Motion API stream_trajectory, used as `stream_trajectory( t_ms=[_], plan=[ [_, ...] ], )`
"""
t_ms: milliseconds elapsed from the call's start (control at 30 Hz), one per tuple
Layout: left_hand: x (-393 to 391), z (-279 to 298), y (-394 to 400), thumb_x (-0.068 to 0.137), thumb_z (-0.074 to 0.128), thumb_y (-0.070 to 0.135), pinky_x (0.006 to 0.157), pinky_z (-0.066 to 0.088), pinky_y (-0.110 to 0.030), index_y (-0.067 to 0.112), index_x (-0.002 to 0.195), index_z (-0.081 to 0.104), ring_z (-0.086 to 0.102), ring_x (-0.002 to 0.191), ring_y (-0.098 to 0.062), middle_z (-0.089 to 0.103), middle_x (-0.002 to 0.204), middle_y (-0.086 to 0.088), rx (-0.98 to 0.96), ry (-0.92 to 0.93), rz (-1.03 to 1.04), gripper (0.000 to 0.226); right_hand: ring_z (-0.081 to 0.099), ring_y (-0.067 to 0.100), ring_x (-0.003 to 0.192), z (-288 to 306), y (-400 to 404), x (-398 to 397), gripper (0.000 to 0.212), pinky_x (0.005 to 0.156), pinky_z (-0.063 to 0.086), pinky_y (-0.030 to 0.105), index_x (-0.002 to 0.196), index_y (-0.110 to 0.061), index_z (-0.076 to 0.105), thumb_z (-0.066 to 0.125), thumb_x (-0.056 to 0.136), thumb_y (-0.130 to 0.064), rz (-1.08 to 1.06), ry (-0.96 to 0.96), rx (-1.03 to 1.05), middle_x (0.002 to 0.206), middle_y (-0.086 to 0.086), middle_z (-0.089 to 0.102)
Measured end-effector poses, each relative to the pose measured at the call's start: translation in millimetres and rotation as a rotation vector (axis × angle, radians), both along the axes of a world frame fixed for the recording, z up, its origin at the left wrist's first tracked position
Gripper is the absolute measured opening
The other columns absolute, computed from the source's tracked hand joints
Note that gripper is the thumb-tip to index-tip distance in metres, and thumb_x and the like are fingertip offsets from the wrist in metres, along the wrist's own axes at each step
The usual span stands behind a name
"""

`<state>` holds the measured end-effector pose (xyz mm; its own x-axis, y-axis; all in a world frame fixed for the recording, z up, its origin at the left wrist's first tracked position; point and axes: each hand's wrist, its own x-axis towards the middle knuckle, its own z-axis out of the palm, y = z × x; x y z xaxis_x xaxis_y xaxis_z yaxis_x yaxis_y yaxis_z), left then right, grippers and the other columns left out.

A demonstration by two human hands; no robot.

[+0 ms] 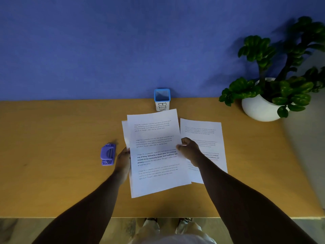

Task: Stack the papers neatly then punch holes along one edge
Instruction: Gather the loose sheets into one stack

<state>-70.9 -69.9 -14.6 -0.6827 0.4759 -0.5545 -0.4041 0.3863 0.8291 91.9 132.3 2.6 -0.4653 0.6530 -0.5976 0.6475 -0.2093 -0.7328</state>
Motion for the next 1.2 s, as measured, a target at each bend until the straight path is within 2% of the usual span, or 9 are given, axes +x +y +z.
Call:
stream_trajectory(
  t_ms=[167,267,367,467,533,633,800,933,1200],
  plan=[
    [-2.0,4.0,-6.1,0.101,0.041,0.018,0.071,0.055,-0.034,0.022,0.103,0.069,0.071,0.092,-0.023,0.076,0.099,-0.003,0.025,-0.012,-0.005,0.028,0.058,0.007,0.070,1.8,-7.1,2.5,0.012,0.045,0.042,0.015,0.097,-0.023,0.062,0.061,0.086,-0.019,0.016,-0.003,0.017,0.082,-0.011,0.063],
    [-0.2,6.2,-5.8,0.103,0.040,0.028,0.065,0.056,-0.029,0.025,0.100,0.070,0.074,0.087,-0.018,0.078,0.095,0.000,0.055,-0.066,0.021,0.031,0.057,0.006,0.069,-0.4,-9.6,2.6,0.011,0.047,0.040,0.016,0.097,-0.021,0.063,0.063,0.086,-0.018,0.003,0.002,0.034,0.079,-0.010,0.062],
    [-0.7,2.7,-2.2,0.104,0.029,0.050,0.079,0.055,-0.031,0.027,0.112,0.066,0.072,0.092,-0.010,0.074,0.104,0.007,0.068,-0.135,0.057,0.044,0.058,0.006,0.070,-1.6,-10.3,3.6,0.017,0.051,0.044,0.019,0.101,-0.018,0.064,0.064,0.085,-0.016,-0.009,0.020,0.056,0.081,-0.011,0.063],
    [-0.8,-1.3,-2.3,0.094,0.048,0.060,0.091,0.052,-0.038,0.029,0.125,0.063,0.070,0.107,-0.015,0.073,0.118,0.006,0.101,-0.166,-0.042,0.047,0.060,0.008,0.073,-2.7,-9.4,6.2,0.023,0.054,0.047,0.021,0.102,-0.019,0.060,0.070,0.082,-0.016,-0.045,0.033,0.056,0.086,-0.008,0.065],
    [0.7,-4.9,-2.5,0.084,0.070,0.048,0.084,0.056,-0.033,0.026,0.122,0.065,0.070,0.108,-0.019,0.075,0.114,0.006,0.070,-0.140,-0.065,0.044,0.063,0.013,0.077,-4.9,-8.0,9.3,0.030,0.055,0.048,0.022,0.105,-0.018,0.059,0.075,0.079,-0.016,-0.077,0.040,0.037,0.095,-0.002,0.067],
    [4.8,-12.2,2.8,0.085,0.075,0.026,0.064,0.054,-0.020,0.025,0.101,0.070,0.071,0.097,-0.015,0.078,0.092,0.011,-0.010,-0.092,-0.026,0.017,0.064,0.014,0.080,-11.0,-4.5,15.3,0.042,0.055,0.047,0.021,0.112,-0.015,0.059,0.080,0.076,-0.017,-0.124,0.043,-0.014,0.103,0.004,0.069],
    [12.0,-21.5,14.6,0.092,0.068,0.018,0.068,0.051,-0.024,0.012,0.118,0.067,0.067,0.090,-0.015,0.071,0.102,0.001,-0.104,-0.006,-0.035,0.026,0.065,0.022,0.094,-26.5,6.0,30.0,0.047,0.079,0.057,0.033,0.116,-0.015,0.061,0.079,0.074,-0.026,-0.127,-0.159,0.095,0.109,0.005,0.068],
    [15.9,-30.6,18.6,0.091,0.068,0.013,0.078,0.052,-0.034,0.008,0.117,0.067,0.067,0.093,-0.026,0.070,0.108,-0.008,-0.225,0.030,-0.004,0.027,0.062,0.027,0.101,-35.6,15.7,48.8,0.046,0.083,0.058,0.037,0.120,-0.012,0.058,0.072,0.077,-0.021,-0.184,-0.379,0.202,0.114,0.009,0.066],
    [16.1,-48.4,16.9,0.089,0.068,0.010,0.081,0.051,-0.033,0.007,0.118,0.067,0.065,0.095,-0.028,0.070,0.113,-0.011,-0.347,0.085,-0.003,0.030,0.036,0.032,0.127,-44.2,27.9,79.7,0.062,0.098,0.040,0.045,0.133,-0.010,0.044,0.070,0.079,-0.024,-0.252,-0.733,0.226,0.138,0.014,0.038]
  ],
)
